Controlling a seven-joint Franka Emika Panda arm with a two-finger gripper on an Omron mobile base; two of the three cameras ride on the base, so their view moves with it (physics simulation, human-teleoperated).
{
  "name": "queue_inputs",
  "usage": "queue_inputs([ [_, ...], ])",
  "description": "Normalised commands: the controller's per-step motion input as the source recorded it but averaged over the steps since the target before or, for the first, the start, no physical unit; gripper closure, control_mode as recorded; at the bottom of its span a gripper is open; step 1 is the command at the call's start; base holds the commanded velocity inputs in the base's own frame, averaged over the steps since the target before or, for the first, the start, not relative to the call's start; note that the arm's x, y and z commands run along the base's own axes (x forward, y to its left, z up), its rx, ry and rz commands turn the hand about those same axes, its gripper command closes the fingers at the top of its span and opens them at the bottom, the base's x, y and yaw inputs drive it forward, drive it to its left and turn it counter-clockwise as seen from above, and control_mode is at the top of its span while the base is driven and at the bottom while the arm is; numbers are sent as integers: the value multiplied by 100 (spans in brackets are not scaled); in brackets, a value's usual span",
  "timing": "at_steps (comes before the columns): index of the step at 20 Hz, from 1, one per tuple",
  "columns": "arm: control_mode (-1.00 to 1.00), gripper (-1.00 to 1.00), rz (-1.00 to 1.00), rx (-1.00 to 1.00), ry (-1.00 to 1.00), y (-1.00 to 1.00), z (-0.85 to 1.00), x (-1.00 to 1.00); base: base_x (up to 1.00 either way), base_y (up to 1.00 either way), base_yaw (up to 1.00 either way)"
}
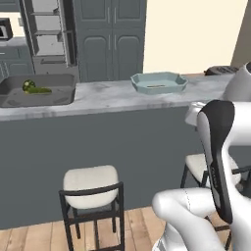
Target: Place the cold items (cucumber and broccoli) from the fridge in one tupperware on the dining counter. Place the warm items (kebab skewer and hot dog) in the stove area in another tupperware.
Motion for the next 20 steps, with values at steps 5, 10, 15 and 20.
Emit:
queue_inputs([
  [5,100,-100,0,0,0,0,0,0,-73,-66,-48],
  [10,100,-100,0,0,0,0,0,0,-19,-92,-29],
  [15,100,-100,0,0,0,0,0,0,0,-100,-2],
  [20,100,-100,0,0,0,0,0,0,0,-100,-1],
])
